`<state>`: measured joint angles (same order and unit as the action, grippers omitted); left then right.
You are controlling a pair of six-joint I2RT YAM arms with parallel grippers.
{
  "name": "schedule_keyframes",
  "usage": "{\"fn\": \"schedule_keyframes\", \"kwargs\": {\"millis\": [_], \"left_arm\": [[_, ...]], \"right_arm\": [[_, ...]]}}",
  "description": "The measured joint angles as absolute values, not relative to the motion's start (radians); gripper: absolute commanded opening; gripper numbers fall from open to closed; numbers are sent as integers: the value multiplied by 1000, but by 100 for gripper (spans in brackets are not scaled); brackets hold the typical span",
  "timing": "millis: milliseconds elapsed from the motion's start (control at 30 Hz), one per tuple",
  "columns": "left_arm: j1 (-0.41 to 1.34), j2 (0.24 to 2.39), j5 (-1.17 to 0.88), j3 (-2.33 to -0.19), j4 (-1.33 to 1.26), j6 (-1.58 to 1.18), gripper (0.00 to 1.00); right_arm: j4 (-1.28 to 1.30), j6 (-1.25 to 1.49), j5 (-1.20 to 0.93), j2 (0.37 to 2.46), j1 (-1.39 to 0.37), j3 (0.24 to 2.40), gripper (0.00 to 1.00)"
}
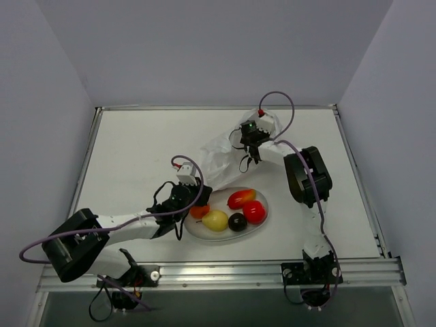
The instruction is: Take the fake fruits out of the plastic bag
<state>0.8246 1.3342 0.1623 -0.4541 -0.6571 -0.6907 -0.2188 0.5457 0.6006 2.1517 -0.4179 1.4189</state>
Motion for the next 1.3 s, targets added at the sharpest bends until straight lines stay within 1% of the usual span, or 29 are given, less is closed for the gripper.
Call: {"fn": "schedule_keyframes", "kwargs": {"millis": [67,100,167,200,267,367,567,733,867,1067,1200,1300], "left_arm": [[826,1342,162,-458,-661,-690,2],[826,1345,162,-460,-662,-690,2],[825,1349,162,-463,-663,-690,2],[826,1349,162,-463,-664,-690,2],[826,1349,162,-463,-664,-689,2],[826,1351,162,-463,-664,-689,2],[832,1355,174,-469,-663,-687,2],[836,1355,196,-496,-657,-680,2],[836,1354,221,-539,-636,-673,2],[836,1368,273,-624,-610,-647,2],[826,1424,297,-701,-595,-632,2],[803,1480,297,-752,-586,-631,2]], "right_arm": [[-240,556,589,2178,-410,1436,68],[-249,560,585,2188,-406,1440,57],[-272,562,574,2194,-404,1436,47],[-302,558,566,2190,-404,1422,38],[-372,545,540,2166,-405,1365,36],[-440,517,485,2074,-410,1218,36],[-493,458,322,1770,-443,971,36],[-515,456,183,1553,-461,852,37],[-505,478,70,1427,-461,757,37],[-449,508,-78,1324,-467,727,37],[-410,510,-204,1260,-481,738,40],[-350,494,-237,1206,-521,756,40]]}}
